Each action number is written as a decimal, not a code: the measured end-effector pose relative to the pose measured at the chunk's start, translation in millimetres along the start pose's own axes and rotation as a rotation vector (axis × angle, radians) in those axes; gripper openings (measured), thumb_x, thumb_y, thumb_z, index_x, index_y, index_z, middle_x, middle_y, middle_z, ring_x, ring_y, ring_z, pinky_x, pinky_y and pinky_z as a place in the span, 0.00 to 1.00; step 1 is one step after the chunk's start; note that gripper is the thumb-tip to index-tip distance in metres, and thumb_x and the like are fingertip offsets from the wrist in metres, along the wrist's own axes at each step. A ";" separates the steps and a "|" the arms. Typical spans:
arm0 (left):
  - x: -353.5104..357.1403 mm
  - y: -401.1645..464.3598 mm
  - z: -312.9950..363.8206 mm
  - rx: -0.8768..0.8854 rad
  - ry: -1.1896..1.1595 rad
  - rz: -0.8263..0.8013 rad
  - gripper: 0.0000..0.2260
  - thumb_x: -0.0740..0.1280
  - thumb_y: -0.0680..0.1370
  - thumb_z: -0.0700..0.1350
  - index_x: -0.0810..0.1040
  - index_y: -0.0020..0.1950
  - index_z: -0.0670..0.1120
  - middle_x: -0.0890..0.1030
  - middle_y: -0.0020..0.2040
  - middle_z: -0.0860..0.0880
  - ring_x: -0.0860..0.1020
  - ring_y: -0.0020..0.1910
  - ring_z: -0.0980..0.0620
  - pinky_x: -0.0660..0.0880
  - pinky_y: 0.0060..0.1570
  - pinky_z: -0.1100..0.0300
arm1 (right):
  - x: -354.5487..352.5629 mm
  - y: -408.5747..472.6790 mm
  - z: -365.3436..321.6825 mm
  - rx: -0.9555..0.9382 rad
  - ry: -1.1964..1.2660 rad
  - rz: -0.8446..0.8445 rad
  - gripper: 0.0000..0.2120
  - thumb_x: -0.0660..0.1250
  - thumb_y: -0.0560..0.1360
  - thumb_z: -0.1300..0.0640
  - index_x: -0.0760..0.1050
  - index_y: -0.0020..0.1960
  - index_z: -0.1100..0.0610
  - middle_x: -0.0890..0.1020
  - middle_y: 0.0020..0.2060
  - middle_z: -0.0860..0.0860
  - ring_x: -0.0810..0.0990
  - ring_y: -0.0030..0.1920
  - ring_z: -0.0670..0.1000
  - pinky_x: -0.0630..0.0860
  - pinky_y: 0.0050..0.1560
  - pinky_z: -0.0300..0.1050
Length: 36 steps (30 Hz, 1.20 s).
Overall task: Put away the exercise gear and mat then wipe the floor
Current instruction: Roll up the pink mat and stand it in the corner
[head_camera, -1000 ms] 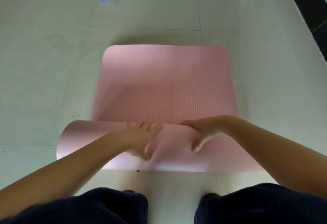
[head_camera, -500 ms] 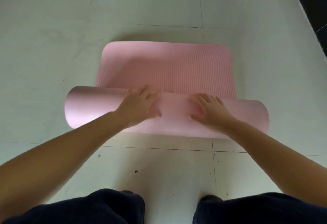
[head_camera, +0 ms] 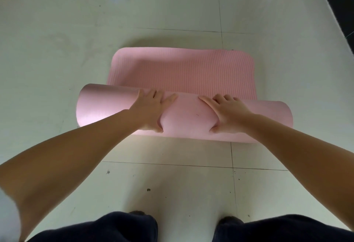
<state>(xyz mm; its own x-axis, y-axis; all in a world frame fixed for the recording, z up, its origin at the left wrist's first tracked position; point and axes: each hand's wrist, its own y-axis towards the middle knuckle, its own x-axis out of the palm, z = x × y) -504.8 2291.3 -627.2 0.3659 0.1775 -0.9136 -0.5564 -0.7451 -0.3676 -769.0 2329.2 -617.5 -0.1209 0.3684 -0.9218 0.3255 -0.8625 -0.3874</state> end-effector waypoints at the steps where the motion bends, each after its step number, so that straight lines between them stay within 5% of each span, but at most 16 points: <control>1: 2.0 -6.0 2.6 0.007 -0.005 0.030 0.51 0.66 0.66 0.67 0.39 0.77 0.52 0.62 0.69 0.44 0.62 0.65 0.43 0.63 0.62 0.44 | 0.8 -3.7 -2.8 -0.006 -0.021 0.017 0.53 0.70 0.63 0.36 0.42 0.76 0.45 0.67 0.63 0.52 0.68 0.59 0.56 0.69 0.59 0.52; 7: 14.8 -23.9 14.8 0.000 0.018 0.097 0.50 0.66 0.68 0.66 0.37 0.76 0.51 0.59 0.72 0.40 0.60 0.68 0.39 0.58 0.65 0.41 | 17.0 -16.7 -15.7 0.013 -0.081 0.062 0.54 0.70 0.64 0.36 0.41 0.77 0.50 0.64 0.66 0.54 0.65 0.63 0.58 0.64 0.64 0.54; 12: -4.7 11.1 -18.9 0.035 -0.221 -0.094 0.51 0.68 0.67 0.67 0.38 0.77 0.55 0.54 0.76 0.45 0.56 0.73 0.43 0.55 0.70 0.42 | 3.4 -10.8 -11.2 0.092 -0.021 0.018 0.48 0.68 0.71 0.42 0.40 0.78 0.49 0.47 0.77 0.56 0.44 0.77 0.58 0.42 0.70 0.69; 15: -12.1 27.6 -39.6 -0.003 -0.348 -0.134 0.46 0.67 0.70 0.65 0.42 0.78 0.55 0.52 0.78 0.47 0.53 0.76 0.45 0.52 0.72 0.39 | 17.1 -17.3 -20.4 0.045 -0.085 0.322 0.39 0.72 0.69 0.58 0.58 0.75 0.53 0.60 0.74 0.63 0.57 0.75 0.64 0.53 0.67 0.73; 18: -24.9 40.5 -57.8 -0.162 -0.371 0.095 0.37 0.63 0.77 0.59 0.46 0.78 0.53 0.57 0.77 0.44 0.54 0.76 0.45 0.48 0.71 0.35 | 34.6 -15.1 -25.3 0.007 -0.062 0.381 0.37 0.72 0.66 0.61 0.64 0.72 0.54 0.64 0.72 0.61 0.62 0.73 0.62 0.59 0.67 0.71; 22: -24.4 47.1 -45.7 -0.128 -0.184 0.236 0.28 0.53 0.80 0.58 0.54 0.78 0.50 0.58 0.76 0.43 0.55 0.76 0.44 0.50 0.70 0.33 | 27.4 11.6 -8.0 0.027 -0.055 0.271 0.39 0.72 0.67 0.55 0.60 0.74 0.53 0.60 0.75 0.59 0.59 0.74 0.61 0.56 0.65 0.71; 25: -1.9 43.5 -25.8 -0.063 -0.020 0.295 0.30 0.59 0.76 0.60 0.62 0.75 0.48 0.65 0.73 0.40 0.64 0.73 0.41 0.58 0.65 0.31 | 6.1 36.5 9.7 0.050 0.001 0.248 0.37 0.68 0.72 0.57 0.56 0.76 0.52 0.54 0.77 0.55 0.53 0.76 0.59 0.50 0.69 0.69; 30: 10.1 62.7 -33.9 -0.155 -0.088 0.325 0.27 0.50 0.78 0.60 0.56 0.76 0.52 0.64 0.75 0.42 0.64 0.73 0.42 0.59 0.65 0.30 | -24.0 73.6 23.7 0.124 0.060 0.192 0.37 0.57 0.76 0.59 0.40 0.78 0.49 0.38 0.77 0.51 0.36 0.76 0.53 0.39 0.72 0.65; 34: -14.4 101.1 -57.0 -0.175 -0.207 0.186 0.26 0.45 0.81 0.61 0.42 0.77 0.56 0.45 0.79 0.49 0.45 0.78 0.47 0.46 0.69 0.33 | -18.3 89.7 0.1 -0.002 0.030 0.375 0.36 0.67 0.68 0.62 0.60 0.75 0.55 0.56 0.76 0.59 0.55 0.76 0.59 0.50 0.69 0.70; 36: -28.6 121.2 -68.7 -0.181 -0.243 0.136 0.27 0.44 0.81 0.61 0.41 0.77 0.56 0.43 0.79 0.50 0.43 0.77 0.48 0.44 0.70 0.34 | -14.3 100.4 -10.2 -0.013 0.004 0.334 0.39 0.68 0.68 0.60 0.58 0.76 0.55 0.55 0.76 0.58 0.56 0.76 0.59 0.48 0.69 0.69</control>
<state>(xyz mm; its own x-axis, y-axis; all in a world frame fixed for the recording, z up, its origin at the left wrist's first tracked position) -531.4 2151.7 -633.7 0.0966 0.2005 -0.9749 -0.4383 -0.8708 -0.2226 -725.0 2240.9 -643.1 -0.0018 0.0679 -0.9977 0.3587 -0.9313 -0.0640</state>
